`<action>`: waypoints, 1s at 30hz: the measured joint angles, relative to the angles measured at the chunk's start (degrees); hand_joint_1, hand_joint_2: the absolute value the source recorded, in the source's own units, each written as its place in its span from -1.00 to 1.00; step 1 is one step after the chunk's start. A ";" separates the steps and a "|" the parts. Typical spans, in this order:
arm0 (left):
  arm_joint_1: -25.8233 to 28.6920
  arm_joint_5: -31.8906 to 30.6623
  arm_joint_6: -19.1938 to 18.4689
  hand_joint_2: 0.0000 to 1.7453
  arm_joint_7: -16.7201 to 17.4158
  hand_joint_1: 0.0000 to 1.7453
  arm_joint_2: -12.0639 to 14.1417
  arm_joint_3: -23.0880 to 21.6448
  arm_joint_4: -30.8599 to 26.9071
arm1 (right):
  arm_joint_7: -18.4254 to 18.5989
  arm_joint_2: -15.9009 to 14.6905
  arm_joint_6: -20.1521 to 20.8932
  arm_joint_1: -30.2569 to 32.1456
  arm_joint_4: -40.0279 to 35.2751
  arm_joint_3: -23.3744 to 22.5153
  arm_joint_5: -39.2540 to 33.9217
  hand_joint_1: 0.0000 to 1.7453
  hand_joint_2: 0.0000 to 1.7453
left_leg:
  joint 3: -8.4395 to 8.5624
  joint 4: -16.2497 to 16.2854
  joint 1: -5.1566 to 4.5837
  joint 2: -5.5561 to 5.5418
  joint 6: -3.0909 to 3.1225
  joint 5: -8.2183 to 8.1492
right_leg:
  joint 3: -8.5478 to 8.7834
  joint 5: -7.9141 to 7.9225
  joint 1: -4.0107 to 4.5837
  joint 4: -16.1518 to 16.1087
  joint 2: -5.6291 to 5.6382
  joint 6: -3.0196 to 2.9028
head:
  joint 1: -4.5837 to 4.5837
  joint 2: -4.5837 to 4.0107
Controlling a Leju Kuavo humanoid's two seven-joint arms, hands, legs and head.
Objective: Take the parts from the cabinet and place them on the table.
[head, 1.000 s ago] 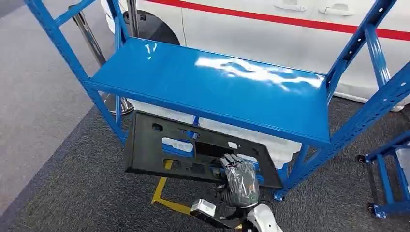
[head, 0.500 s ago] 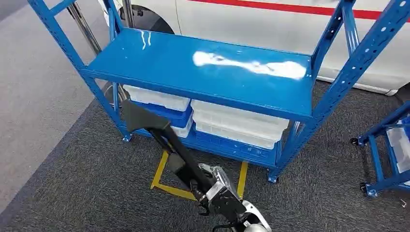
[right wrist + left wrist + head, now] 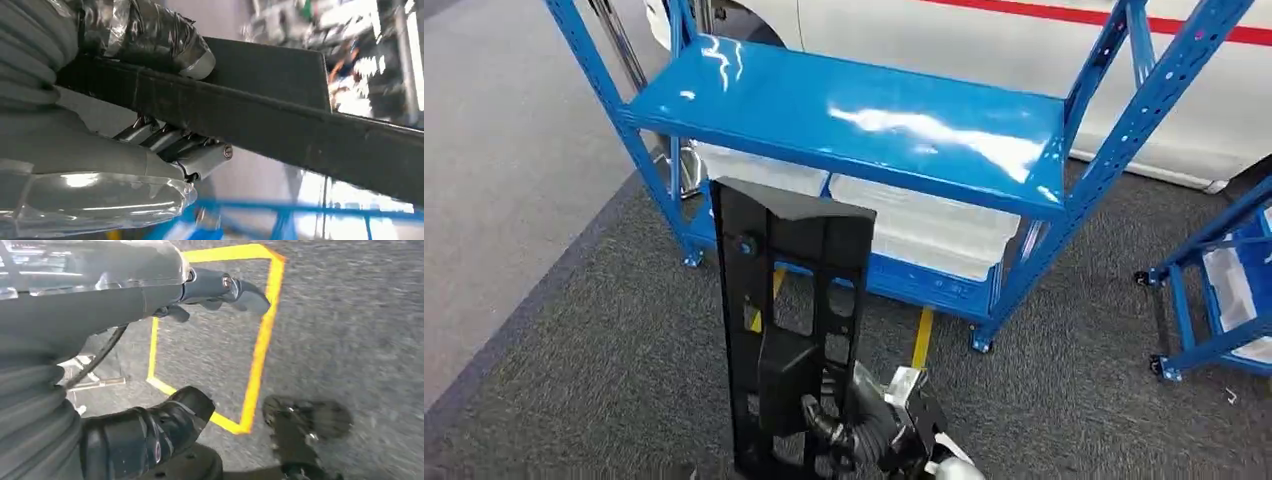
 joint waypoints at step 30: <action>-0.01 -0.07 0.04 1.00 -0.09 -1.00 -0.59 -1.01 0.00 | -1.11 1.55 4.57 -0.13 0.42 -0.37 0.40 0.88 1.00 | -2.88 1.52 0.18 0.63 -1.08 0.60 | 8.38 -0.31 0.19 -4.62 -2.86 -0.30 | 0.07 0.00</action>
